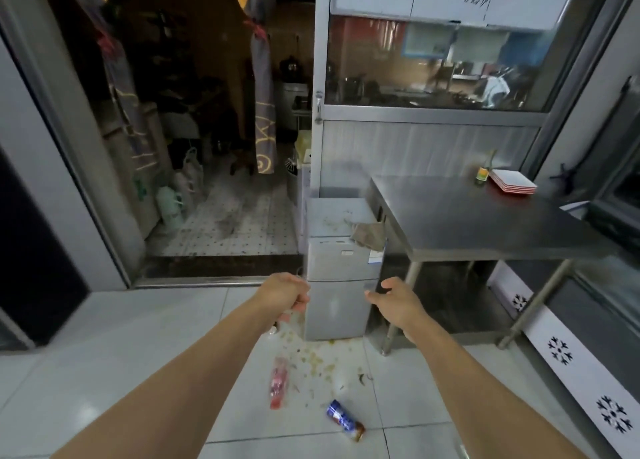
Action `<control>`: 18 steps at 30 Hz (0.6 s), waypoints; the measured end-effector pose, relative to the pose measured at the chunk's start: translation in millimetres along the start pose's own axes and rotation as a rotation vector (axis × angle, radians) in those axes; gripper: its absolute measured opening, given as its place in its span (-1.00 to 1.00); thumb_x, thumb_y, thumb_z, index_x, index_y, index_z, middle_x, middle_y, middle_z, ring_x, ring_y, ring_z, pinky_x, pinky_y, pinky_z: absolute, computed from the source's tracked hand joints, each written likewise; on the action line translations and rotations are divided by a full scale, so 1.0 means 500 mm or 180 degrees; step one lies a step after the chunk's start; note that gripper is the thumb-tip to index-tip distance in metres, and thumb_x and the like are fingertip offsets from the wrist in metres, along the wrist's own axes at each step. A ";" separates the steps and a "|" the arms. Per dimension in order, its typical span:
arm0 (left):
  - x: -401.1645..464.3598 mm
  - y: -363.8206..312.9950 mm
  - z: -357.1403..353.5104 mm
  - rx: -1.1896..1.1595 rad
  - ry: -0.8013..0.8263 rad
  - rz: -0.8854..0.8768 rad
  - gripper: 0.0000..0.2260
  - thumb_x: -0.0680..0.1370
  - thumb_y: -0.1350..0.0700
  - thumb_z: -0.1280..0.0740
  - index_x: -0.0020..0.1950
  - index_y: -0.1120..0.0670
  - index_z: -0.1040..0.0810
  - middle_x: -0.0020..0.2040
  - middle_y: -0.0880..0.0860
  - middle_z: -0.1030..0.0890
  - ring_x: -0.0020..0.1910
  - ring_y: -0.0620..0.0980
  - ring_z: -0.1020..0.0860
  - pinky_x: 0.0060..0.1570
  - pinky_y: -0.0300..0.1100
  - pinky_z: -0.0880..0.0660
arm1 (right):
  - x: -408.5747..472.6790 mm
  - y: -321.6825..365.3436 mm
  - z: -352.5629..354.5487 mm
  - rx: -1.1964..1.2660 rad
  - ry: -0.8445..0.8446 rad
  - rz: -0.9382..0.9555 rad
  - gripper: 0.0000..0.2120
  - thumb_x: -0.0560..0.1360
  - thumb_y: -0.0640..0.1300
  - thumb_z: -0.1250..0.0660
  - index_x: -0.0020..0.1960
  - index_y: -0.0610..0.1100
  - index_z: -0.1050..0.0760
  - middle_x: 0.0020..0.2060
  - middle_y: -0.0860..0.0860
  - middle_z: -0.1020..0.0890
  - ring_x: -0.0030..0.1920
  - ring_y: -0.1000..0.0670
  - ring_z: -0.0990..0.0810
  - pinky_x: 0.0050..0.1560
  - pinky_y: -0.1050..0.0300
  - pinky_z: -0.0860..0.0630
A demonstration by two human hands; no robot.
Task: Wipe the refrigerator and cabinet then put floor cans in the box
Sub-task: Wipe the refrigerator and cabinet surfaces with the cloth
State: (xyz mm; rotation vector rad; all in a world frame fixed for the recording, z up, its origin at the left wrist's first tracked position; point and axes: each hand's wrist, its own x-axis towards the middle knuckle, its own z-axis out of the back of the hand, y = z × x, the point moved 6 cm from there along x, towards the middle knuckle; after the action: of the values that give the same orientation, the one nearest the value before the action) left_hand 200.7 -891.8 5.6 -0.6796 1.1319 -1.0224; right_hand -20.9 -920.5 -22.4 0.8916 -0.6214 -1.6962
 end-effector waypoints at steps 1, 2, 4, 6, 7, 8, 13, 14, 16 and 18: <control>0.039 -0.008 0.003 0.0006 0.0031 0.0008 -0.91 0.53 0.19 -0.26 0.00 0.09 -0.53 -0.21 0.04 -0.60 -0.32 -0.07 -0.51 -0.36 -0.24 -0.34 | 0.035 0.007 -0.006 -0.0013 -0.0020 -0.0013 -0.61 0.50 -0.01 -0.34 0.26 -0.16 -0.42 0.17 -0.09 -0.53 0.00 -0.02 -0.48 -0.02 0.17 -0.37; 0.078 -0.016 0.005 0.0012 0.0067 0.0015 -0.90 0.54 0.18 -0.26 0.02 0.10 -0.53 -0.21 0.04 -0.59 -0.33 -0.07 -0.50 -0.35 -0.23 -0.33 | 0.072 0.012 -0.011 -0.0022 -0.0033 -0.0030 -0.61 0.50 -0.02 -0.34 0.26 -0.16 -0.42 0.16 -0.09 -0.54 0.00 -0.03 -0.49 -0.03 0.19 -0.37; 0.153 -0.037 0.007 0.0053 0.0136 0.0048 -0.89 0.55 0.15 -0.26 0.04 0.10 -0.52 -0.19 0.03 -0.60 -0.29 -0.06 -0.52 -0.29 -0.22 -0.35 | 0.147 0.021 -0.024 0.0021 -0.0016 -0.0066 -0.60 0.50 -0.02 -0.34 0.27 -0.16 -0.40 0.07 -0.05 -0.53 -0.03 0.00 -0.46 -0.14 0.25 -0.39; 0.235 -0.059 0.006 0.0099 0.0173 0.0048 -0.89 0.55 0.13 -0.25 0.03 0.08 -0.53 -0.15 0.03 -0.62 -0.24 -0.05 -0.55 -0.20 -0.19 -0.38 | 0.229 0.027 -0.036 0.0042 -0.0019 -0.0089 -0.60 0.50 -0.03 -0.34 0.28 -0.14 -0.39 0.00 0.01 -0.50 -0.07 0.03 -0.44 -0.32 0.33 -0.32; 0.276 -0.072 0.004 0.0118 0.0184 0.0037 -0.90 0.55 0.13 -0.25 0.02 0.07 -0.53 -0.14 0.03 -0.63 -0.22 -0.05 -0.56 -0.17 -0.18 -0.39 | 0.272 0.029 -0.039 0.0038 -0.0056 -0.0098 -0.60 0.49 -0.03 -0.35 0.27 -0.15 -0.40 0.02 0.01 -0.52 -0.08 0.04 -0.44 -0.33 0.33 -0.31; 0.317 -0.084 0.001 0.0144 0.0197 0.0038 -0.91 0.55 0.12 -0.25 0.00 0.06 -0.53 -0.14 0.03 -0.63 -0.21 -0.06 -0.57 -0.14 -0.17 -0.40 | 0.316 0.030 -0.042 0.0054 -0.0075 -0.0129 -0.58 0.48 -0.03 -0.35 0.27 -0.16 -0.40 0.07 -0.02 -0.54 -0.07 0.03 -0.45 -0.28 0.30 -0.34; 0.515 -0.142 -0.023 0.0368 0.0353 0.0118 -0.84 0.55 0.18 -0.23 -0.23 0.06 -0.48 -0.17 0.07 -0.59 -0.21 -0.01 -0.51 -0.28 -0.24 -0.36 | 0.528 0.034 -0.062 0.0061 0.0091 -0.0328 -0.59 0.48 -0.01 -0.35 0.24 -0.20 -0.45 0.10 -0.08 -0.56 0.01 -0.04 -0.52 -0.07 0.18 -0.38; 0.549 -0.151 -0.027 0.0389 0.0372 0.0158 -0.84 0.55 0.17 -0.23 -0.22 0.06 -0.48 -0.18 0.06 -0.59 -0.23 -0.03 -0.52 -0.29 -0.25 -0.36 | 0.562 0.035 -0.062 0.0038 0.0025 -0.0341 -0.62 0.48 -0.02 -0.36 0.20 -0.20 -0.47 0.12 -0.10 -0.57 0.01 -0.05 -0.52 -0.04 0.19 -0.37; 0.612 -0.167 -0.035 0.0381 0.0414 0.0237 -0.85 0.55 0.16 -0.24 -0.22 0.04 -0.48 -0.22 0.01 -0.58 -0.29 -0.09 -0.52 -0.27 -0.26 -0.35 | 0.622 0.034 -0.061 0.0039 -0.0127 -0.0423 -0.58 0.46 -0.04 -0.38 0.24 -0.21 -0.46 0.20 -0.14 -0.55 0.11 -0.11 -0.53 0.00 0.21 -0.34; 0.672 -0.177 -0.042 0.0401 0.0508 0.0344 -0.86 0.56 0.15 -0.23 -0.19 0.02 -0.48 -0.22 -0.01 -0.58 -0.30 -0.12 -0.52 -0.25 -0.26 -0.35 | 0.672 0.032 -0.064 -0.0003 -0.0156 -0.0511 -0.59 0.46 -0.05 -0.36 0.23 -0.22 -0.46 0.20 -0.15 -0.55 0.09 -0.11 -0.53 -0.04 0.23 -0.31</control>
State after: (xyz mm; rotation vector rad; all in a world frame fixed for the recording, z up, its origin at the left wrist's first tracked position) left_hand 181.9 -1233.3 -59.3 -0.4379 1.2177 -1.0598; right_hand -36.1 -1245.4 -114.1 0.9221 -0.5946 -1.8666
